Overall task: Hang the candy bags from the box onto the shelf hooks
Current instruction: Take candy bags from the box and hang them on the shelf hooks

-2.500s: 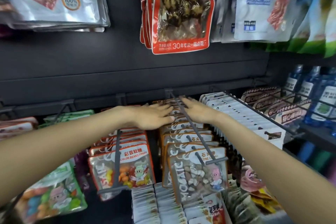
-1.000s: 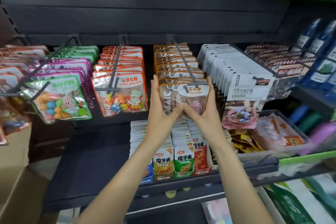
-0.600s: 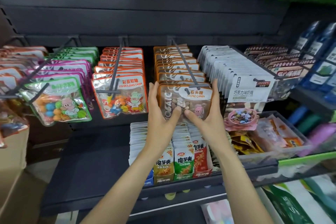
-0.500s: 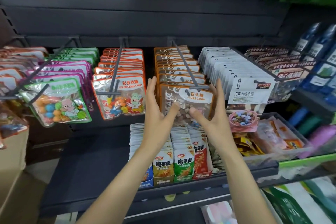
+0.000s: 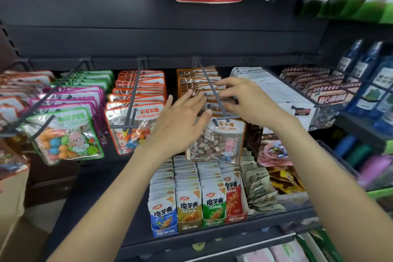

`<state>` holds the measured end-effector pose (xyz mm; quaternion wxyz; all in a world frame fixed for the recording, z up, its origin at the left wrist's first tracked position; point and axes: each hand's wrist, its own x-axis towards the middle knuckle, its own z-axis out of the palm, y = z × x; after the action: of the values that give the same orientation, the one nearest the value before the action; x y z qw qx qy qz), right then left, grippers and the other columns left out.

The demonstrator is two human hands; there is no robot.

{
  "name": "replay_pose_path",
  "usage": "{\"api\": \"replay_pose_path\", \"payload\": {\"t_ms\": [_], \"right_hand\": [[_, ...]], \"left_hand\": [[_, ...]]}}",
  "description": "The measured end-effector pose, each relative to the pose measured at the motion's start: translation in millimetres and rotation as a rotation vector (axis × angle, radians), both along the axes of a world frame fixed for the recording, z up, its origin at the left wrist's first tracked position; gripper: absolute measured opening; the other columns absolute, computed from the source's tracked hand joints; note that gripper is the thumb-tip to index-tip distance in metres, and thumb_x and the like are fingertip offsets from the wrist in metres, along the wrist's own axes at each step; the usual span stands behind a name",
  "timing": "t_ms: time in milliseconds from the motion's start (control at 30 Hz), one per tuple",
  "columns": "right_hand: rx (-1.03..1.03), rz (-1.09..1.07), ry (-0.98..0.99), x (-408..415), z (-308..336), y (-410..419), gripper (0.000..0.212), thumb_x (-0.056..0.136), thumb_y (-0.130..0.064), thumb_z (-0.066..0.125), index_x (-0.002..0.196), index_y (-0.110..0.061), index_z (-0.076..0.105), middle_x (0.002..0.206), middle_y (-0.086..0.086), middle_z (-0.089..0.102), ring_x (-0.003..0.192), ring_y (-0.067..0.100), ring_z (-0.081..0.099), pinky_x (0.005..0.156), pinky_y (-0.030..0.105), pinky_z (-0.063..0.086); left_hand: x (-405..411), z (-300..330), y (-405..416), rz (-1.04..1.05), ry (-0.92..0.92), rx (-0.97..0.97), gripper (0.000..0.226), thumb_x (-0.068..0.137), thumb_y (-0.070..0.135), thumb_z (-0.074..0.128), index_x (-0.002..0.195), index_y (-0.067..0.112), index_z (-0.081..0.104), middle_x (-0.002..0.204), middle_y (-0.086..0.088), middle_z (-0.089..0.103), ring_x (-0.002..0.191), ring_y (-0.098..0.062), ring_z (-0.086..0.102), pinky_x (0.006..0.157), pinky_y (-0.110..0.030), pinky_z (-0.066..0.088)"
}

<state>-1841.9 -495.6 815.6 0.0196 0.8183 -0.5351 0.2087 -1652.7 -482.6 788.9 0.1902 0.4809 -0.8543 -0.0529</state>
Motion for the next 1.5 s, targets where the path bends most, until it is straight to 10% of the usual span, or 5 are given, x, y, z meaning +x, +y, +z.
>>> {"api": "replay_pose_path", "payload": {"t_ms": [267, 533, 1500], "right_hand": [[-0.021, 0.059, -0.01, -2.2, 10.4, -0.2, 0.018, 0.092, -0.015, 0.063, 0.105, -0.016, 0.075, 0.132, 0.0, 0.059, 0.116, 0.02, 0.056, 0.097, 0.042, 0.044], [0.002, -0.018, 0.049, 4.3, 21.6, -26.9, 0.01, 0.086, -0.022, 0.07, 0.094, -0.019, 0.074, 0.079, -0.01, 0.056, 0.078, 0.013, 0.051, 0.072, 0.031, 0.044], [-0.069, 0.001, 0.119, -4.1, 19.4, -38.5, 0.016, 0.088, -0.019, 0.068, 0.1, -0.024, 0.077, 0.099, -0.006, 0.071, 0.083, 0.013, 0.062, 0.074, 0.035, 0.051]], "left_hand": [[6.9, -3.4, 5.8, -0.043, 0.136, -0.051, 0.048, 0.103, 0.046, 0.023, 0.144, 0.028, 0.04, 0.156, 0.012, 0.026, 0.145, -0.001, 0.008, 0.116, -0.029, -0.007], [-0.7, 1.0, -4.2, -0.034, -0.001, 0.017, 0.054, 0.101, 0.045, 0.016, 0.152, 0.026, 0.019, 0.16, 0.012, 0.012, 0.146, -0.002, -0.001, 0.12, -0.034, -0.005], [-4.8, 10.4, -19.4, -0.01, -0.01, 0.045, 0.054, 0.102, 0.044, 0.014, 0.152, 0.024, 0.02, 0.159, 0.009, 0.018, 0.146, -0.002, 0.007, 0.121, -0.034, -0.004]]}}
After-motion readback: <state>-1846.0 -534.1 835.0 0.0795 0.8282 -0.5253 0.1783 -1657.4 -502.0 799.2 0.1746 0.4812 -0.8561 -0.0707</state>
